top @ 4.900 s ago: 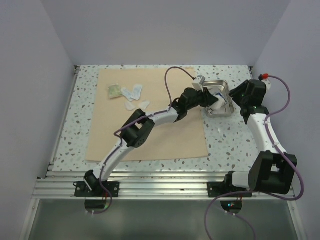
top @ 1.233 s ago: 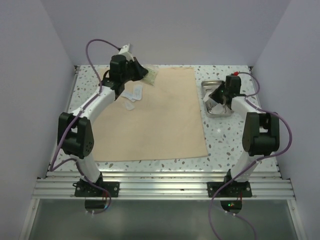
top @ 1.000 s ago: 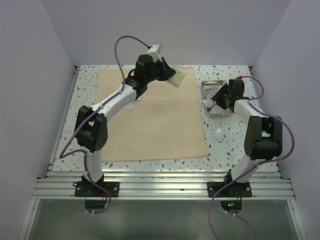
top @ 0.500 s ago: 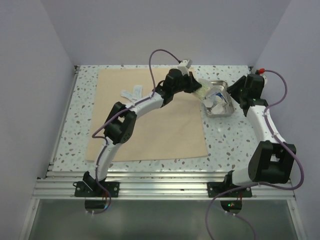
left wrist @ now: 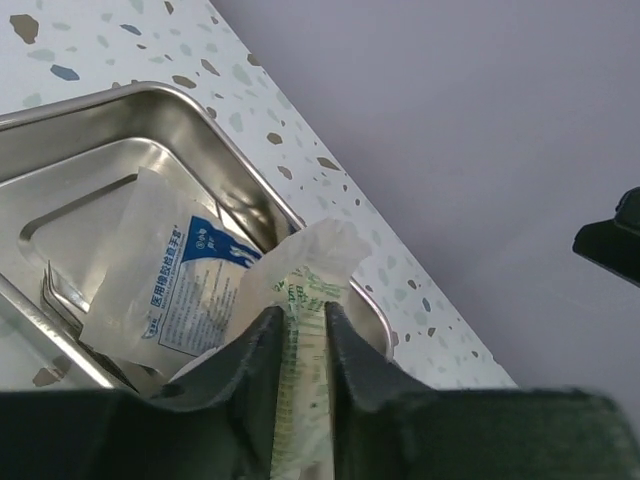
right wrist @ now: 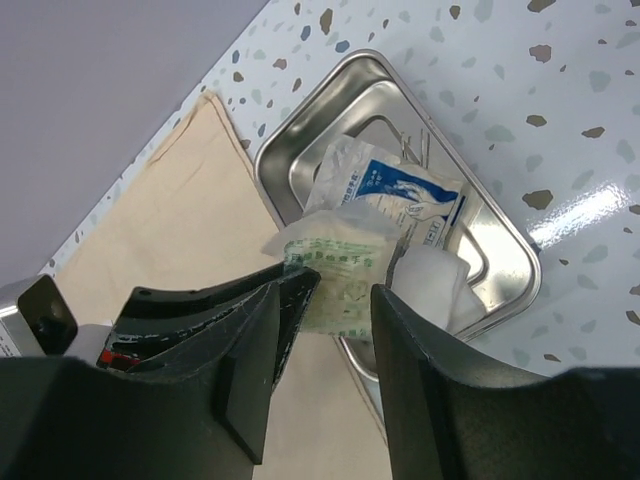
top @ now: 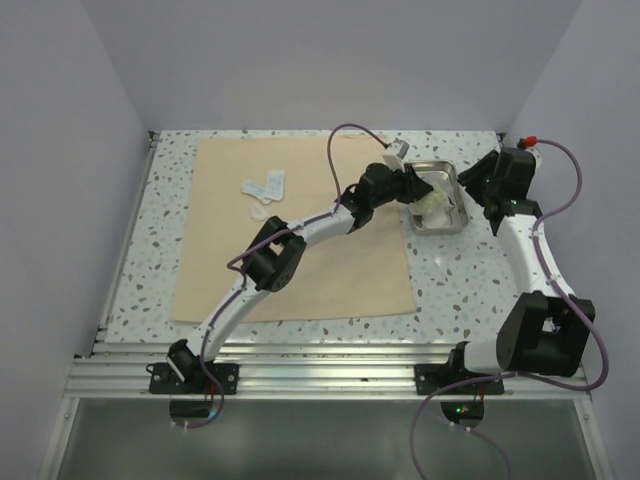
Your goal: Prepare the surgical pack
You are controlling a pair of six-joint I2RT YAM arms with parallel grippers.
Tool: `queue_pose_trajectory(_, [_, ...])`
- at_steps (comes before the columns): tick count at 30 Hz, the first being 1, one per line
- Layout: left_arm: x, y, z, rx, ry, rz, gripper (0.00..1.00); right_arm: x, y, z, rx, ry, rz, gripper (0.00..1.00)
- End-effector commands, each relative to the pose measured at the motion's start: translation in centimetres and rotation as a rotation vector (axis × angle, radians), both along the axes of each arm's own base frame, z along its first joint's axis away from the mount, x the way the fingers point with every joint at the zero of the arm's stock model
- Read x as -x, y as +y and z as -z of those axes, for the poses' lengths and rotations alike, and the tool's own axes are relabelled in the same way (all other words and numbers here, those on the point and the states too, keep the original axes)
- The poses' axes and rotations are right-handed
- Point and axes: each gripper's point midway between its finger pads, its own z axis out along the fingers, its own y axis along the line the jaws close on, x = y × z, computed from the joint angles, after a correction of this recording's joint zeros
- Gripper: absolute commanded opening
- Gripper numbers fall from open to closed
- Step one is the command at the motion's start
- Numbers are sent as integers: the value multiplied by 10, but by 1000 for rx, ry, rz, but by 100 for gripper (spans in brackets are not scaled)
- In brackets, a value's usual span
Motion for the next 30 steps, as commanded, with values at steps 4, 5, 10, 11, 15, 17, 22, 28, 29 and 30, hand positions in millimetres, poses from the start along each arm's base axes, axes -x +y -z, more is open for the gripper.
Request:
queue_pose_trajectory(4, [-5,-2,-83,98,-162,-29,54,-3,-1,-12,1,-38,-6,46])
queue_pose_trajectory(5, [-5,3,-79,77,-156,-39,67,-4,0,-9,-2,-36,-6,46])
queue_pose_trajectory(10, [-12,41,-132,72,-206,-89,82,-8,15,12,-68,-34,-66,42])
queue_pose_trajectory(11, [-11,48,-128,55,-196,-89,83,-11,19,15,-79,-36,-86,41])
queue_pose_trajectory(15, [-17,98,-157,26,-212,-164,84,-27,46,45,-136,22,-179,36])
queue_pose_trajectory(17, [-11,127,-168,-1,-219,-208,85,-34,63,52,-152,28,-219,33])
queue_pose_trajectory(22, [-11,213,-172,-85,-198,-328,86,-54,78,83,-198,82,-248,28])
queue_pose_trajectory(28, [-26,325,-134,-217,-58,-523,86,-70,78,123,-216,168,-245,24])
queue_pose_trajectory(29, [-34,351,-126,-227,-25,-568,86,-69,75,134,-209,194,-226,24])
queue_pose_trajectory(30, [-33,363,-122,-229,-5,-581,86,-68,73,141,-201,213,-215,23])
